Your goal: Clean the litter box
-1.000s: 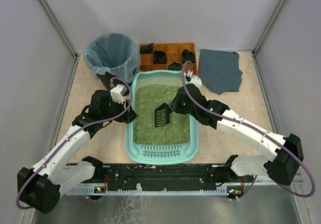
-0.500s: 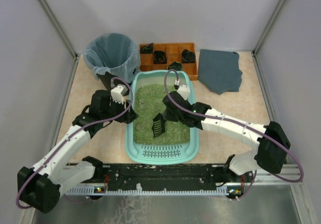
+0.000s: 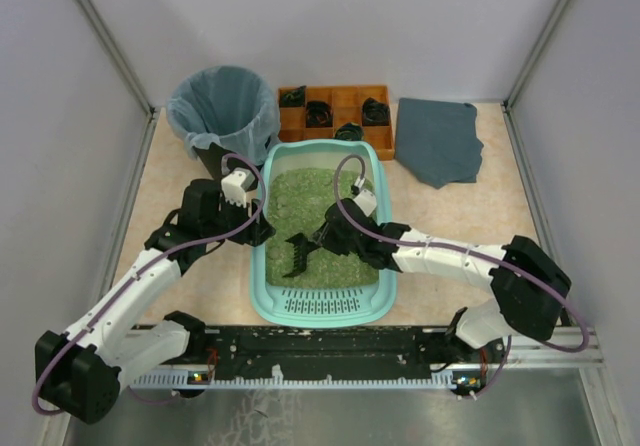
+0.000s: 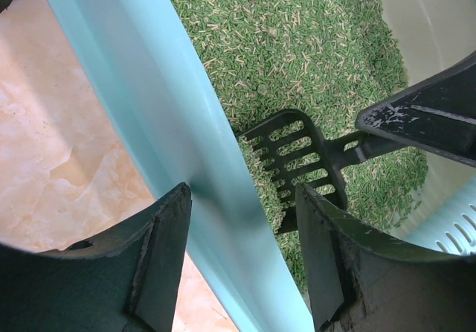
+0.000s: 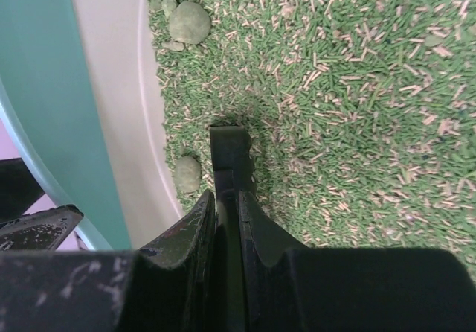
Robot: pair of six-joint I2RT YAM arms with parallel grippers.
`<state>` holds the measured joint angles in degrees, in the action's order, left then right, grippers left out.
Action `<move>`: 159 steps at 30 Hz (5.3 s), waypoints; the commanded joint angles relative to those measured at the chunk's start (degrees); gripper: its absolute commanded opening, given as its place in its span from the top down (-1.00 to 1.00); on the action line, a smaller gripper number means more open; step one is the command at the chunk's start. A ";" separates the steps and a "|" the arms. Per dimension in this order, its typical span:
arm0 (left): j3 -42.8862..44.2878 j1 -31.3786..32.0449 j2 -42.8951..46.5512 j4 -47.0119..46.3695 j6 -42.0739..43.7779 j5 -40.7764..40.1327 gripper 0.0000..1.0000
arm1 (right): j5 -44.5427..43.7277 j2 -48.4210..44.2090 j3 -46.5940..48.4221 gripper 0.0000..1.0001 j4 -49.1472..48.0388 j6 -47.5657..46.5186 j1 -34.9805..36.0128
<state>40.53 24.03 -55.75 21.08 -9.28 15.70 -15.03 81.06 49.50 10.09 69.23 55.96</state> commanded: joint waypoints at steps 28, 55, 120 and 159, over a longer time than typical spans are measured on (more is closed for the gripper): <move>0.42 0.57 0.11 -0.12 0.58 1.07 -0.28 | 2.80 -2.56 -11.48 1.00 -23.36 7.06 -2.58; 0.42 0.74 0.07 0.01 0.63 0.96 -0.28 | -2.97 -7.60 -14.29 1.00 -25.26 7.75 -6.57; 0.45 1.17 -0.46 0.10 0.74 1.49 -0.13 | -1.38 -18.40 -4.84 1.00 -5.58 -7.47 -13.09; 0.63 2.01 -0.59 0.39 0.91 1.11 -0.11 | 20.57 17.30 13.17 1.00 -8.18 -9.63 -7.30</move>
<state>40.53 24.77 -56.14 21.58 -8.47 14.13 -3.53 95.24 64.86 9.32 58.41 46.46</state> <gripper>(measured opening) 0.559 0.159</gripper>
